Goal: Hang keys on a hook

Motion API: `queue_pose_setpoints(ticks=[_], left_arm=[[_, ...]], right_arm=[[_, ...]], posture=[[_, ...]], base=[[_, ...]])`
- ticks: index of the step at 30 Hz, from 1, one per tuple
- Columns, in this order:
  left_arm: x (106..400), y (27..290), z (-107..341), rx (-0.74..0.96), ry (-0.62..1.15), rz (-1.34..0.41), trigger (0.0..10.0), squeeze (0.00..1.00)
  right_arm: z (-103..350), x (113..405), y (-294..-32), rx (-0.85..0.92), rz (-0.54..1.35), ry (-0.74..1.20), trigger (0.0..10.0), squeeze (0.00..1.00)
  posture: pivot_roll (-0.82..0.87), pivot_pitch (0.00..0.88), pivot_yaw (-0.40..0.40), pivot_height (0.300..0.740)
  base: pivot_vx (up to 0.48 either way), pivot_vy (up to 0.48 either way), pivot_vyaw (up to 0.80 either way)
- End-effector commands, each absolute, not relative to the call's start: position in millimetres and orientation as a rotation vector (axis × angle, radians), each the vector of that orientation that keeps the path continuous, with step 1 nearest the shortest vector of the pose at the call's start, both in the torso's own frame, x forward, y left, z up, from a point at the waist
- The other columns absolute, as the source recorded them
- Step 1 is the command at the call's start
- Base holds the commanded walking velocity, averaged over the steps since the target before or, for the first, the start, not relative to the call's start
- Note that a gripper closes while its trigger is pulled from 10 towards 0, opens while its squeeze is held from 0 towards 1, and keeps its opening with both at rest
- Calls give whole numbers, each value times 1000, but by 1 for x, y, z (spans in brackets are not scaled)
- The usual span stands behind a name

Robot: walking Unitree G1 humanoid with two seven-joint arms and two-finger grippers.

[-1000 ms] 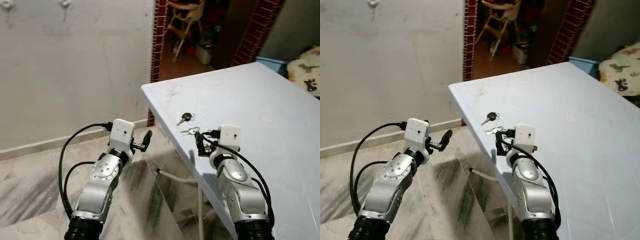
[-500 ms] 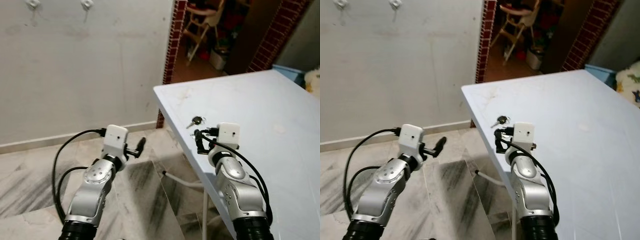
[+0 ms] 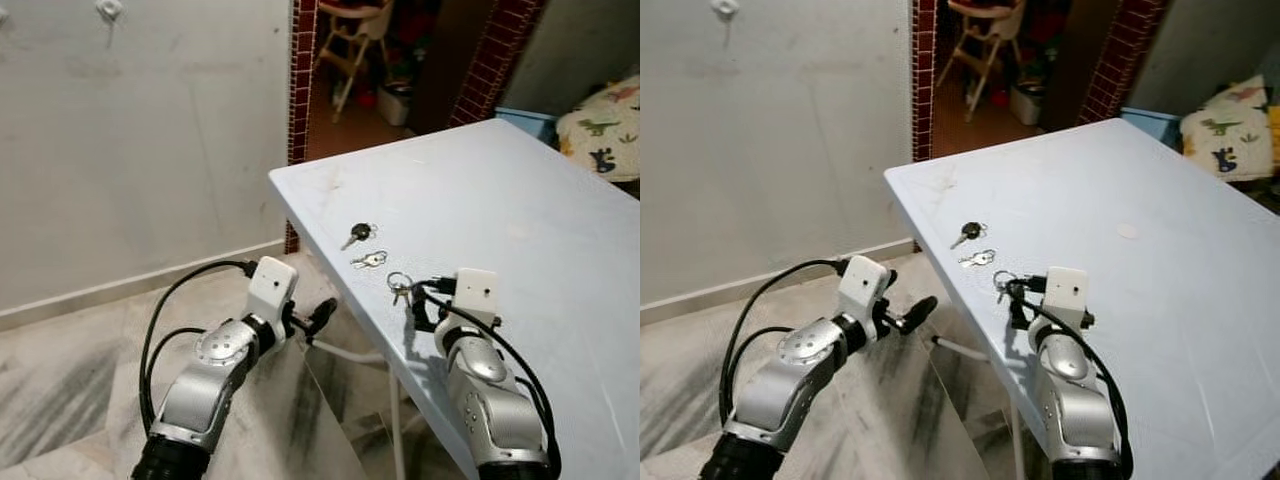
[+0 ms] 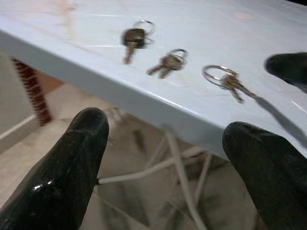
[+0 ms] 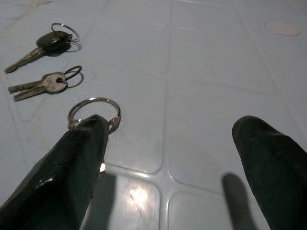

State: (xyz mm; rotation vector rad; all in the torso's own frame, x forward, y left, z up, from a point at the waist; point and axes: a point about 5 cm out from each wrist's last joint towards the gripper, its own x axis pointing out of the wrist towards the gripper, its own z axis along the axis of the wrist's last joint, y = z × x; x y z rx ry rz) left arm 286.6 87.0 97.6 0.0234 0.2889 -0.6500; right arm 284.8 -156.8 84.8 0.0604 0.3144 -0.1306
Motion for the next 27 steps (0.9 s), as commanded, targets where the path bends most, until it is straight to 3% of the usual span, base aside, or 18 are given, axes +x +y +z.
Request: queue_pose_setpoints(ticks=[1,10,27], left_arm=[[287,83,102,19,290,-693,10000,0],[281,86,108,-1,312,-740,10000,0],[273,82,116,3,340,-855,10000,0]], right_arm=[[89,285,-156,62,-121,308,10000,0],[85,279,-131,99,70,358,10000,0],[84,312,-119,72,-6,352,10000,0]], posture=[[89,0,-84,740],[95,0,-96,740],[126,0,-90,740]], base=[[0,0,0],[0,0,0],[0,0,0]])
